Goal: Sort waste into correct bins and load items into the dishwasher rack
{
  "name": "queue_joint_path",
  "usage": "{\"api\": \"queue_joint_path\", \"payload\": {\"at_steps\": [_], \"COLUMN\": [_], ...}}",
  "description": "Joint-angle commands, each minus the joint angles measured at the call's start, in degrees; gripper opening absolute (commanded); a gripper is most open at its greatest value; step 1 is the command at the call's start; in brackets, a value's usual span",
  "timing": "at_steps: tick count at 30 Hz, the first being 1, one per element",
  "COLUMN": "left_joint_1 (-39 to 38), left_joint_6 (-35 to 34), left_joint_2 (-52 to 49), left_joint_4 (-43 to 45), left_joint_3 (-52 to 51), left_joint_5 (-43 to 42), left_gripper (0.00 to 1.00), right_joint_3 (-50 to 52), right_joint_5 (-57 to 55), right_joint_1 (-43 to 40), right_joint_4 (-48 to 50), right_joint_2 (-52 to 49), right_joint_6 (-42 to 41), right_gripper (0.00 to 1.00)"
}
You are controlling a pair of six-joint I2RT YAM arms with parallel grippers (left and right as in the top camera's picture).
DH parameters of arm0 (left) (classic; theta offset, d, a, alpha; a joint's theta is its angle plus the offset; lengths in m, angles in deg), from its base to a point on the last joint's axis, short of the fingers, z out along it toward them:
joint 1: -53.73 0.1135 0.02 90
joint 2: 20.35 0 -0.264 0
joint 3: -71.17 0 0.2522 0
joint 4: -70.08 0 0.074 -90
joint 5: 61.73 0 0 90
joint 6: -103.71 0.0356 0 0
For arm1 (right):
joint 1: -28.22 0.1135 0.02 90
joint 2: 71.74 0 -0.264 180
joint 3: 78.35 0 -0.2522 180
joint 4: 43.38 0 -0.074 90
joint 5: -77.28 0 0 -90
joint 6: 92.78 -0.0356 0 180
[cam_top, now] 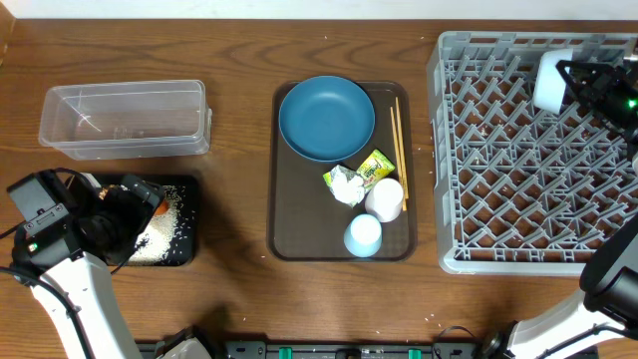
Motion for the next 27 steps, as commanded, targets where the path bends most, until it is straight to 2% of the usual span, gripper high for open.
{"api": "queue_joint_path", "payload": {"at_steps": [1,18,27], "left_joint_1": [0.35,0.35,0.35], "left_joint_6": [1.36,1.36,1.36], "left_joint_2": [-0.17,-0.17,-0.17], "left_joint_4": [-0.11,-0.11,-0.11], "left_joint_3": [0.13,0.13,0.13], "left_joint_5": [-0.52,-0.52,-0.52], "left_gripper": [0.98,0.98,0.98], "right_joint_3": [0.26,0.26,0.26], "right_joint_5": [1.57,4.33,4.26], "right_joint_1": [-0.09,2.73,2.78], "right_joint_4": [0.59,12.81,12.92], "right_joint_2": [-2.38,-6.49,-6.84], "right_joint_6": [-1.42,-9.33,-9.92], "right_gripper": [0.01,0.01,0.01]}}
